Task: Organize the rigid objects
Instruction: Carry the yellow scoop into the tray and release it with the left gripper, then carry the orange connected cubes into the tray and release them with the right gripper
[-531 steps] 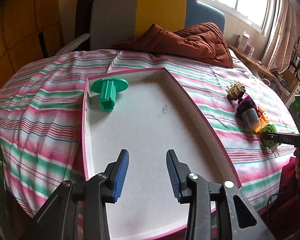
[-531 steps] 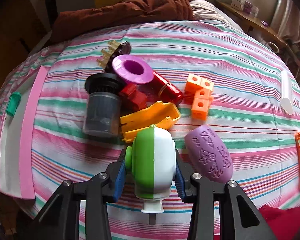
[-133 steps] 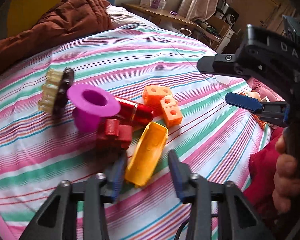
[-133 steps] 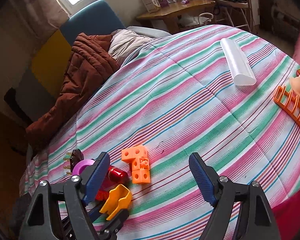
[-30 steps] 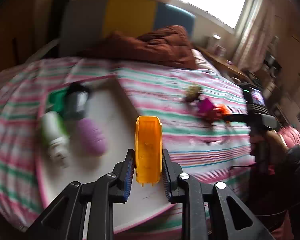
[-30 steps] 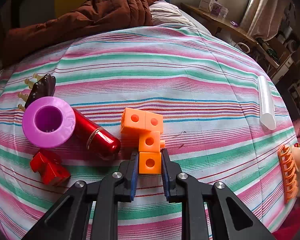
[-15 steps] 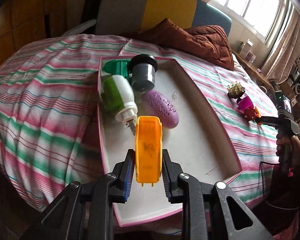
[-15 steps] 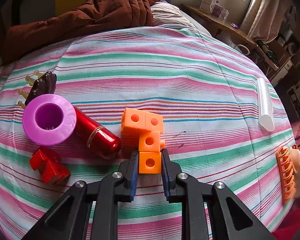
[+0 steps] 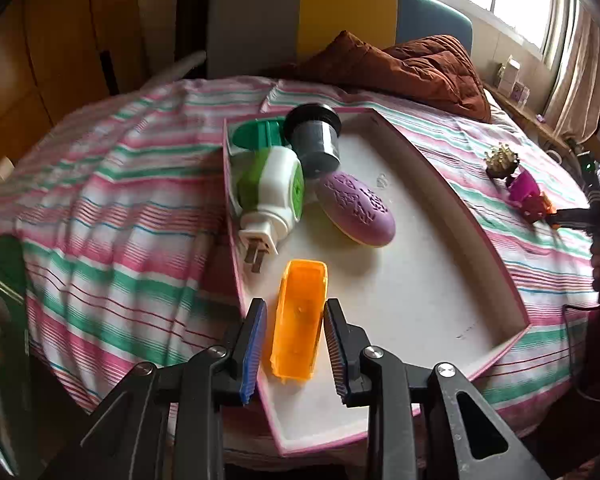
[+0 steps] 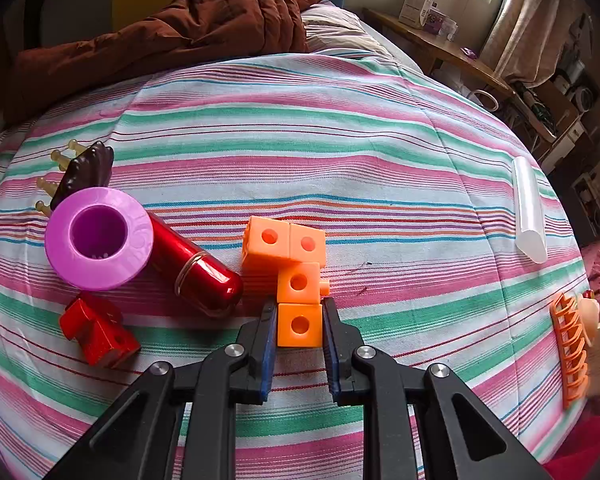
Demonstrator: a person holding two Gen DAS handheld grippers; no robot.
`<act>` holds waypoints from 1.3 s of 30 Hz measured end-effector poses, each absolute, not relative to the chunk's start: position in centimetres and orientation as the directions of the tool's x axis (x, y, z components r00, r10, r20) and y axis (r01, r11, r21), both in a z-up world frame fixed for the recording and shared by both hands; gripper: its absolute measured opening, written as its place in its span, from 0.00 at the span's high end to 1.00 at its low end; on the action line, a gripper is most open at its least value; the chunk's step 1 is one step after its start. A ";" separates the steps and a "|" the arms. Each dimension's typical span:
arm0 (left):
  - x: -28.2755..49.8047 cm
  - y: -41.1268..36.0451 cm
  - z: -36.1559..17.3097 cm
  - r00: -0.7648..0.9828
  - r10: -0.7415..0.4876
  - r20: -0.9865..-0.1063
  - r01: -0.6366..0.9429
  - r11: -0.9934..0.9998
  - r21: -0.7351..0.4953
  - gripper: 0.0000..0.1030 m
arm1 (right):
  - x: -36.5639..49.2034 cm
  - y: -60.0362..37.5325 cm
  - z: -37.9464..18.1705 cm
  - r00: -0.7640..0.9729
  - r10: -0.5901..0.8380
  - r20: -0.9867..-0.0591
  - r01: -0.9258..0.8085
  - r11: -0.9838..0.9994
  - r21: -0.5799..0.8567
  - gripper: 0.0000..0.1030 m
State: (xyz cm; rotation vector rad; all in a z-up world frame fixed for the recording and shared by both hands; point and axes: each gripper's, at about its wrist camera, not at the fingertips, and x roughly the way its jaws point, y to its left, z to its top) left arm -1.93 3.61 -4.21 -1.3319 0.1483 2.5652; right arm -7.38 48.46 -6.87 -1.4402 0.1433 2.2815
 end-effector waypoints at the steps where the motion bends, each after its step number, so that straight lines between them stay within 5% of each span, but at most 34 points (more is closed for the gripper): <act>1: -1.9 3.7 -4.0 -0.567 0.159 -0.808 -0.265 -0.964 -0.004 0.72 | -7.4 48.5 -6.9 -0.364 0.304 -0.880 -0.414 -0.899 -0.140 0.80; 30: -2.3 2.6 -3.5 -0.594 0.124 -0.795 -0.214 -0.977 0.008 0.71 | -5.2 49.7 -3.5 -0.469 0.276 -0.839 -0.531 -0.847 0.018 0.81; 39: -2.6 1.6 -3.2 -0.600 0.127 -0.790 -0.191 -0.982 -0.012 0.71 | -5.4 46.6 -0.4 -0.583 0.192 -0.789 -0.416 -0.905 0.087 0.81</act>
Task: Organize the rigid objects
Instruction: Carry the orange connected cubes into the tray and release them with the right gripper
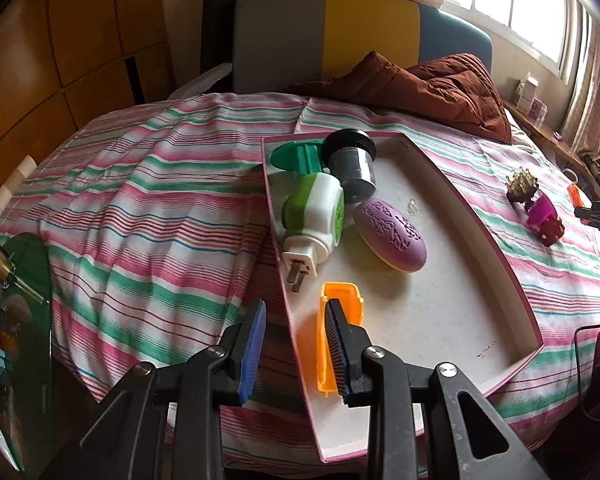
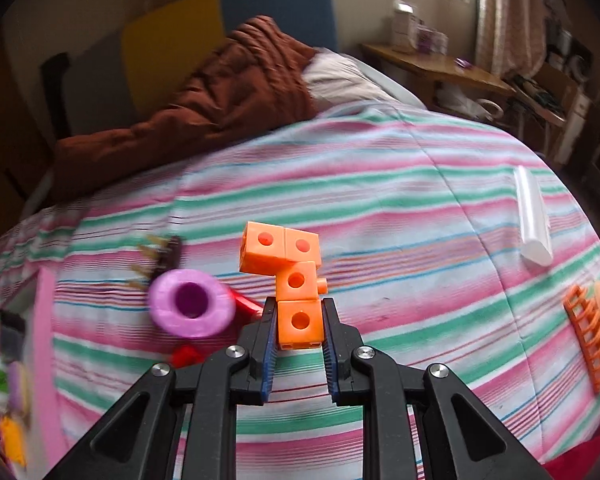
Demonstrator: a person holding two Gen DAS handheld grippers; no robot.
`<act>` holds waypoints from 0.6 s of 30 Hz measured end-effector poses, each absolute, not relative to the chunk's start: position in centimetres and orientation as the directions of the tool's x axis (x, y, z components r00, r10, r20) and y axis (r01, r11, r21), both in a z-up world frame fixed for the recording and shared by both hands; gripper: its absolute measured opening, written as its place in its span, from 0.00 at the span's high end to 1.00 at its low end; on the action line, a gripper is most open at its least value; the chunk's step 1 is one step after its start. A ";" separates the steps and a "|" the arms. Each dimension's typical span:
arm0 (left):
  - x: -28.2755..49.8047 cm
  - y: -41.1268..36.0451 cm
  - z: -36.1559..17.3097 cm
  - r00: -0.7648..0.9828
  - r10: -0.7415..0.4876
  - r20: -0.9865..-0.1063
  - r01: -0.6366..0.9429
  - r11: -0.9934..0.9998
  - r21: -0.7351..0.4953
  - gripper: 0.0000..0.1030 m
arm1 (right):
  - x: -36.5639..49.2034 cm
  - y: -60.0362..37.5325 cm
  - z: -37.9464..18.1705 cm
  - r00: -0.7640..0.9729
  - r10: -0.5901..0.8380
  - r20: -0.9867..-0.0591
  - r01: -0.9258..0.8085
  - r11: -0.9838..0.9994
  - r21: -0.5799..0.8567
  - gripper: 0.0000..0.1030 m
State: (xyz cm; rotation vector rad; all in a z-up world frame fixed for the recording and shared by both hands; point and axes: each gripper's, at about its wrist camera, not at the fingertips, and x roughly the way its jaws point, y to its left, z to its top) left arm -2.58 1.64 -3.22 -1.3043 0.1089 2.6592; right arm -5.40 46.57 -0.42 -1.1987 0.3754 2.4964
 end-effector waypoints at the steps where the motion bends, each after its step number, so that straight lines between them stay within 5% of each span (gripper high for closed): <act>1: -2.6 1.4 -3.2 -0.601 0.127 -0.789 -0.183 -0.983 -0.018 0.71 | -5.4 45.8 0.2 -0.597 0.175 -0.783 -0.391 -0.915 0.094 0.81; 11: -2.9 -0.4 -2.8 -0.617 0.123 -0.777 -0.135 -0.990 -0.050 0.71 | -4.6 31.7 5.1 -0.698 -0.074 -0.712 0.017 -0.996 0.087 0.81; 18: -2.8 -1.5 -2.6 -0.626 0.121 -0.770 -0.114 -0.992 -0.063 0.71 | -3.4 19.4 1.8 -0.552 -0.287 -0.783 0.315 -0.941 0.122 0.81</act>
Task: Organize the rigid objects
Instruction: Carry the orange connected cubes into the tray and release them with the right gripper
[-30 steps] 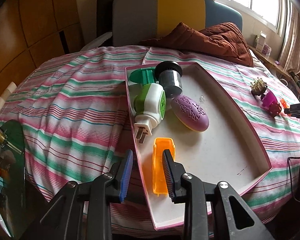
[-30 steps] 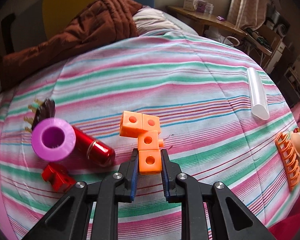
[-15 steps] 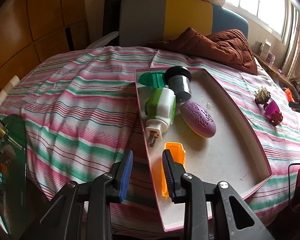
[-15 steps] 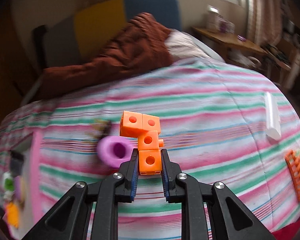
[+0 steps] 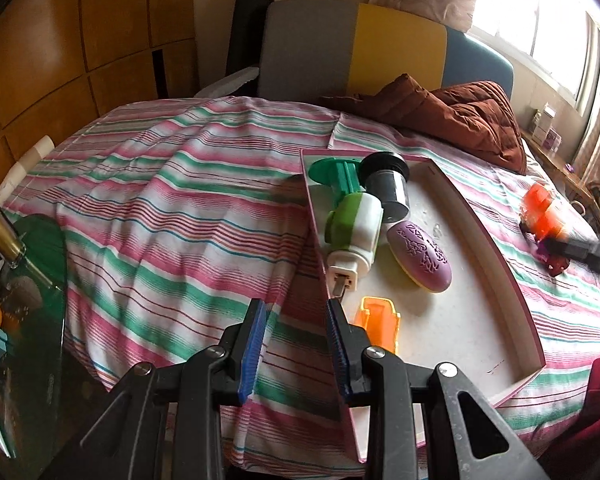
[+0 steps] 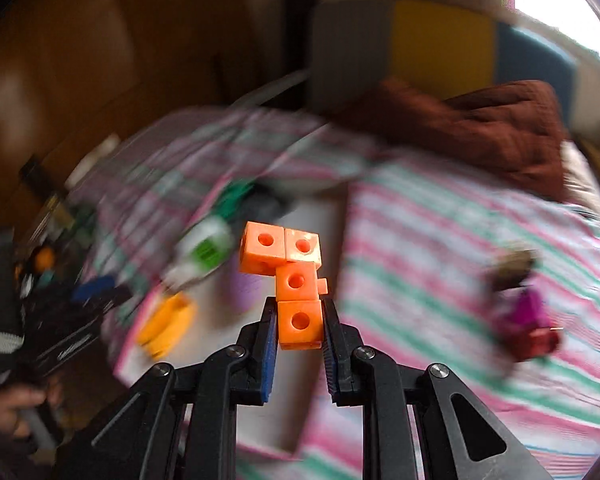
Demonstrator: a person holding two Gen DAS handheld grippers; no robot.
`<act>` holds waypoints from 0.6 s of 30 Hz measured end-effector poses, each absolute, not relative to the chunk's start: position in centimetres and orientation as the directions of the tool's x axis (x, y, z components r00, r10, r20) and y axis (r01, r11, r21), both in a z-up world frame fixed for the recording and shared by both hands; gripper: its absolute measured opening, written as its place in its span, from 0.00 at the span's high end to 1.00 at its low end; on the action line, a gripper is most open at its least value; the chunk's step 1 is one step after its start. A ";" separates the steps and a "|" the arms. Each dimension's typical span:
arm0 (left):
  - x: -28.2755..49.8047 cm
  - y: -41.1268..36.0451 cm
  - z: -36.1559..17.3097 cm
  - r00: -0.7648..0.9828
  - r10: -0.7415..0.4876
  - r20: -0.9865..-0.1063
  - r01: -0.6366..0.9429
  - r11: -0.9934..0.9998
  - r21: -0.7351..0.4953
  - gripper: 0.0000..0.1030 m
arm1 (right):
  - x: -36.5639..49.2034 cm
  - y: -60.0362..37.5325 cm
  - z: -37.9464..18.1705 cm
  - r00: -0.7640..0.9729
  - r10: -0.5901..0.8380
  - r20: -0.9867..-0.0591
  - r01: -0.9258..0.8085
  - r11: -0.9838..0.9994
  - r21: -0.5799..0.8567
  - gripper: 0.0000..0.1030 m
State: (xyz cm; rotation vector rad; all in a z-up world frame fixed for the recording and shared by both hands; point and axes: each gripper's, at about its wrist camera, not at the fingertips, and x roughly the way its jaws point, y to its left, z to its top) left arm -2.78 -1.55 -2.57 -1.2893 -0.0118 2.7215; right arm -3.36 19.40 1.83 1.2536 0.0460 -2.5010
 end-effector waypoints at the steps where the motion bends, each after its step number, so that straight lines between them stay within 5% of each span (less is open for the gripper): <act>1: -2.7 -1.7 -2.6 -0.627 0.120 -0.769 -0.112 -0.992 -0.064 0.71 | -3.2 18.1 1.0 -0.527 -0.295 -0.797 0.337 -0.934 0.123 0.81; 15: -2.4 -2.3 -2.9 -0.623 0.127 -0.772 -0.110 -0.991 -0.075 0.71 | -5.3 12.1 -5.2 -0.412 -0.284 -0.866 0.337 -0.930 0.144 0.80; 18: -2.4 -2.3 -2.9 -0.623 0.128 -0.772 -0.110 -0.991 -0.075 0.71 | -5.2 12.3 -4.9 -0.421 -0.288 -0.860 0.339 -0.929 0.145 0.67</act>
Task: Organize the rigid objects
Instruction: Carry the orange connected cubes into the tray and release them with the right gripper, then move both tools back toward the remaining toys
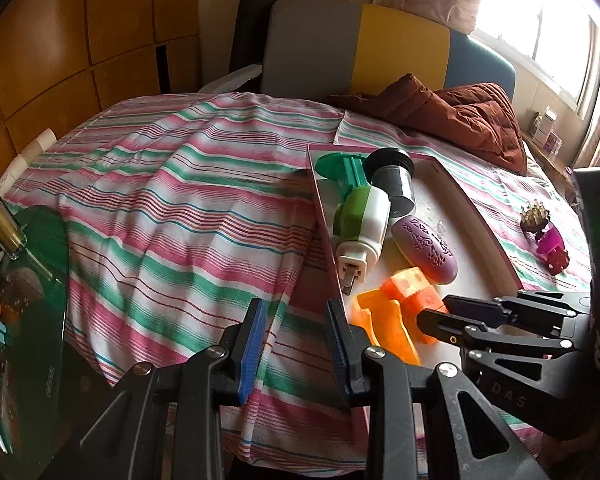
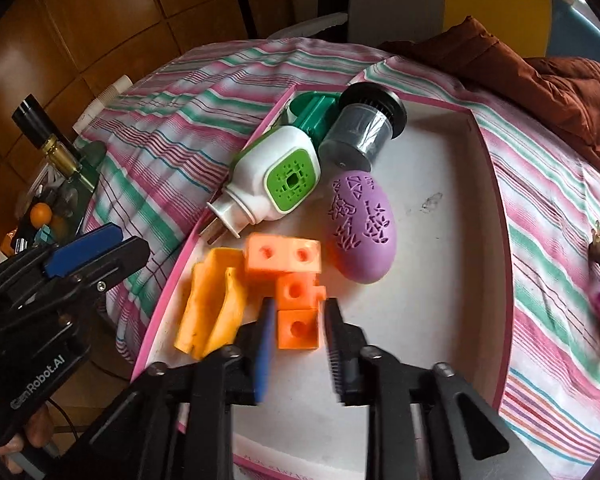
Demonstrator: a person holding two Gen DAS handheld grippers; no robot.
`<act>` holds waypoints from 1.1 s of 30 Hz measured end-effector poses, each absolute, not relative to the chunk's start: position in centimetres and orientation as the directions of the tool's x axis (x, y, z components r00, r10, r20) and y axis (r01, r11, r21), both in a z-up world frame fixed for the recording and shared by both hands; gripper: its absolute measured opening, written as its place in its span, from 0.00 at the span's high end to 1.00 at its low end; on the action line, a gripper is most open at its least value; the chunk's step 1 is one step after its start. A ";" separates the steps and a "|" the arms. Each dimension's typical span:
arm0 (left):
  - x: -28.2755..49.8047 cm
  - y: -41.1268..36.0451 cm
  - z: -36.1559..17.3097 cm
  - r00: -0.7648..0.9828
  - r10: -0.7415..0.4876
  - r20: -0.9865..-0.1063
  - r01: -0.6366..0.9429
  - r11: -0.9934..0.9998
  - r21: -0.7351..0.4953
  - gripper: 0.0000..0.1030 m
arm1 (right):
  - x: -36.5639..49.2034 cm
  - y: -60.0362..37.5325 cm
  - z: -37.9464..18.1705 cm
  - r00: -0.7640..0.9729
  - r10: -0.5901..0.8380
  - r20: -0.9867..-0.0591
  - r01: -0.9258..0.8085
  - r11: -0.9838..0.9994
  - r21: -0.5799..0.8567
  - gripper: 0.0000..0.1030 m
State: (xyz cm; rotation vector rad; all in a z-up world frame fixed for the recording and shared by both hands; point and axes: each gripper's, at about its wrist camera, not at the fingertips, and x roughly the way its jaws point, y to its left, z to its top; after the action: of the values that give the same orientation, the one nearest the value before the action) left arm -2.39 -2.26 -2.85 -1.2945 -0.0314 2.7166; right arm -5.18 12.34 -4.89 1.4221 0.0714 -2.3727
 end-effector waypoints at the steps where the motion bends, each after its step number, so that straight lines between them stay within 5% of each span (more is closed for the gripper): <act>1: -2.4 -2.2 -2.8 -0.625 0.127 -0.771 -0.111 -0.991 -0.073 0.71 | -4.9 12.5 -4.6 -0.424 -0.295 -0.856 0.339 -0.929 0.152 0.64; 19: -1.8 -0.9 -1.7 -0.645 0.121 -0.755 -0.145 -0.989 -0.035 0.71 | -3.6 16.4 -0.6 -0.545 -0.292 -0.786 0.304 -0.942 0.139 0.51; 33: -1.5 0.8 -1.1 -0.645 0.138 -0.751 -0.191 -0.982 -0.016 0.71 | -4.4 24.6 1.7 -0.634 -0.139 -0.761 0.143 -0.988 0.061 0.37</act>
State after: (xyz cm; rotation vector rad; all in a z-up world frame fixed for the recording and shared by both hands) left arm -1.54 0.79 -1.12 -1.2220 0.0953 2.6943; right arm -4.39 24.60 1.70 1.2604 0.0078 -2.7066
